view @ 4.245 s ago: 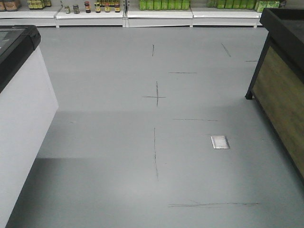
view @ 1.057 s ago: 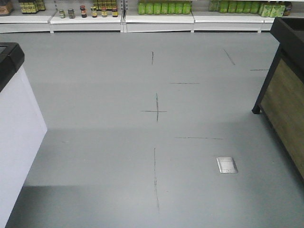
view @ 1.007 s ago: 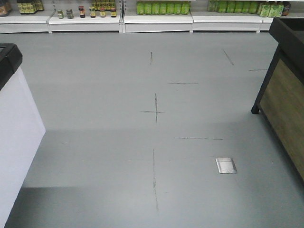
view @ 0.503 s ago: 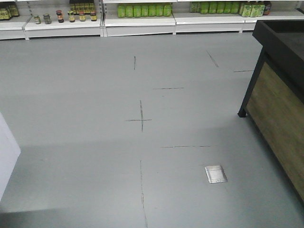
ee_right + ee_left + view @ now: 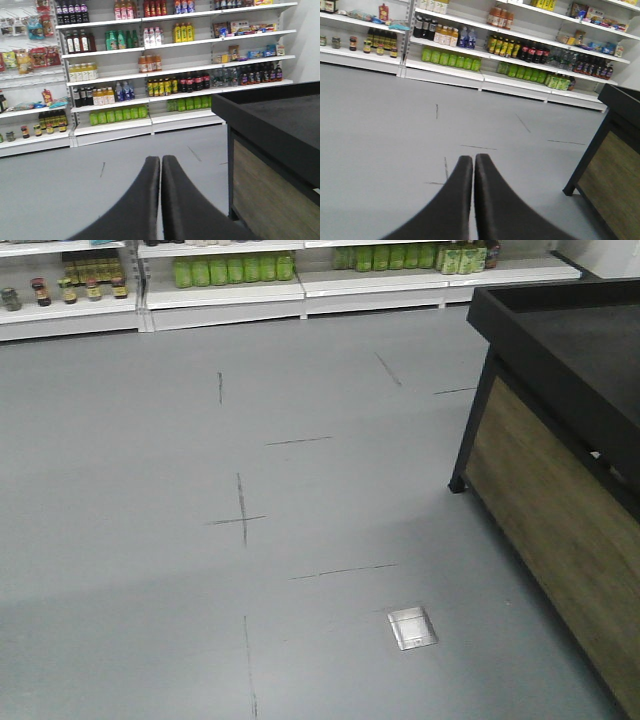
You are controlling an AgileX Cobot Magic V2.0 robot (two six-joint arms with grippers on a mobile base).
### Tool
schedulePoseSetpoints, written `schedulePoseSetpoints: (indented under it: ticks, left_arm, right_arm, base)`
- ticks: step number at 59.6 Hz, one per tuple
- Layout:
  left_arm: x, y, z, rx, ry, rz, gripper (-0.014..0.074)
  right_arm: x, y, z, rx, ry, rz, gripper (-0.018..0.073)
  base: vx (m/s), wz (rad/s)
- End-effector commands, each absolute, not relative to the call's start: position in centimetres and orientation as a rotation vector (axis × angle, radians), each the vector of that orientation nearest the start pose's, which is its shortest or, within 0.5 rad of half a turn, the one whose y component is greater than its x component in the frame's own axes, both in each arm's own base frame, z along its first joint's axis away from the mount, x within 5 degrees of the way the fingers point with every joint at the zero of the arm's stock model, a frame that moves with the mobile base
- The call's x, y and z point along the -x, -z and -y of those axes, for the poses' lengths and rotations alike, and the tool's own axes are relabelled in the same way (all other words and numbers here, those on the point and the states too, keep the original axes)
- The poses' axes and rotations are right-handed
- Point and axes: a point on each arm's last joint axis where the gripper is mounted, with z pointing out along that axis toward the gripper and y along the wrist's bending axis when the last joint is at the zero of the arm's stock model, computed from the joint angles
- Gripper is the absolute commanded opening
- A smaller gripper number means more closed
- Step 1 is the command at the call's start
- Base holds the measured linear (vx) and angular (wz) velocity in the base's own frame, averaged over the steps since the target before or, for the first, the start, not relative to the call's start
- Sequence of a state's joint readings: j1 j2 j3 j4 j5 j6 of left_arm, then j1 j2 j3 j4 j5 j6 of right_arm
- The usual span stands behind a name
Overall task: Pick three apples into basket with both arms
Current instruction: 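Drive the base forward and turn toward the fruit display tables, then drive up to the table holding the light-blue basket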
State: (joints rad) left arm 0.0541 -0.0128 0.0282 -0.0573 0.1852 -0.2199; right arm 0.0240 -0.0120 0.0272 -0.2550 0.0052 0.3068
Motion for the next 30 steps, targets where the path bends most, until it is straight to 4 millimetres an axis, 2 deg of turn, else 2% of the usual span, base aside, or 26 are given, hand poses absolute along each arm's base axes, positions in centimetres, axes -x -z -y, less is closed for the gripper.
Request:
schedulePoseSetpoints:
  ticks: [1, 30]
  left_arm:
    - [-5.45, -20.36, -0.21, 0.254, 0.188, -1.554, -0.0006]
    - [-5.45, -20.36, -0.21, 0.254, 0.188, -1.554, -0.0006]
  right_arm:
    - [-5.56, -20.61, -0.26, -0.005, -0.066, -1.440, -0.0004]
    - [-5.56, -20.61, -0.26, -0.005, -0.066, -1.440, -0.0004]
  base:
    - [0.22, -0.36]
    - [0.19, -0.48]
